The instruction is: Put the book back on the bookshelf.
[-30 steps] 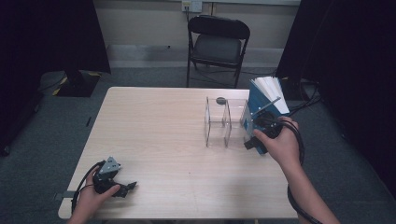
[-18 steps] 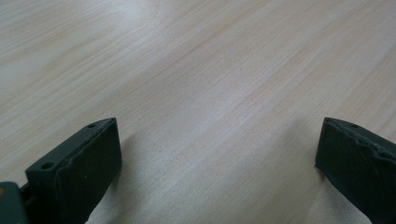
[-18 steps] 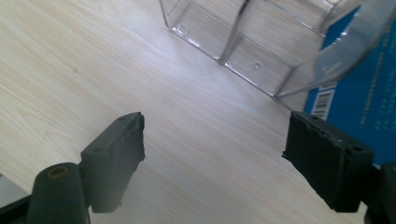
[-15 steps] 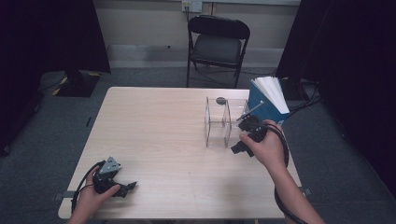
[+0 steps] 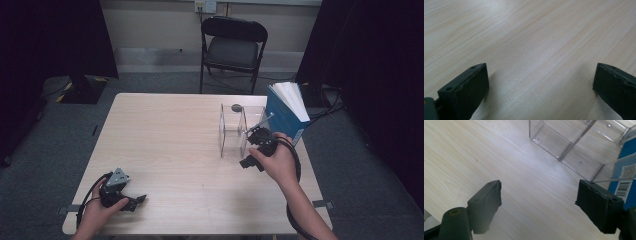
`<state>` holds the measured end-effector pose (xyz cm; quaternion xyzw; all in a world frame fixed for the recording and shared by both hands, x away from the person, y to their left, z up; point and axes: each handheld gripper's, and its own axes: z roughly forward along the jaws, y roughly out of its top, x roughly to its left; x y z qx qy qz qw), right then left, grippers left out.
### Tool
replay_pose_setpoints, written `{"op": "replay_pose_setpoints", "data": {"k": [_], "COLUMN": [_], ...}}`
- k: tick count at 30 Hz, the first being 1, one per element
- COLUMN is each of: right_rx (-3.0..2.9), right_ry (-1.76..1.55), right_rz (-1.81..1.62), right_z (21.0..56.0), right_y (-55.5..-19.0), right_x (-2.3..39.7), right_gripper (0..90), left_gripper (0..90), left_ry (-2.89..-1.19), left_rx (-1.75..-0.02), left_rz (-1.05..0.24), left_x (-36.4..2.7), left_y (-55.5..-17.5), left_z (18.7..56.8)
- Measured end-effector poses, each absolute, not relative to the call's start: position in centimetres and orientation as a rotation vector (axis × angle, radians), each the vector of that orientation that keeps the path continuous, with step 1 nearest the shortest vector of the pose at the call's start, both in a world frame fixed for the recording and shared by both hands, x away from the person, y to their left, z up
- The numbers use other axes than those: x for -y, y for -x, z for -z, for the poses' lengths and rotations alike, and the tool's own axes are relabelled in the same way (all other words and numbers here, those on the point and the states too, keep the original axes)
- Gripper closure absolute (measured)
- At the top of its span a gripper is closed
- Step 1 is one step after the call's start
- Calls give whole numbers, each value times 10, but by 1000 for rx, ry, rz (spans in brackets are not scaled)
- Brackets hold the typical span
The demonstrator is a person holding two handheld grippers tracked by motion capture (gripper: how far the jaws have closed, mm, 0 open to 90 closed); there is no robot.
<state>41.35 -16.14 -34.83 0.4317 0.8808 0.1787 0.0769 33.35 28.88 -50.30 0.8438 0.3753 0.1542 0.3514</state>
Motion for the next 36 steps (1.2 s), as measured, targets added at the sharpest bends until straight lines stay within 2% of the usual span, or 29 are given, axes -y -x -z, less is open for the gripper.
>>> {"op": "replay_pose_setpoints", "data": {"k": [36], "right_rx": [-2764], "right_ry": [-1116], "right_rz": [-570], "right_z": [381], "right_y": [-407], "right_x": [103], "right_gripper": [181], "left_gripper": [0], "left_ry": [-2184], "left_rx": [-972], "left_rz": [-399], "left_x": [-289], "left_y": [-333], "left_z": [503]}}
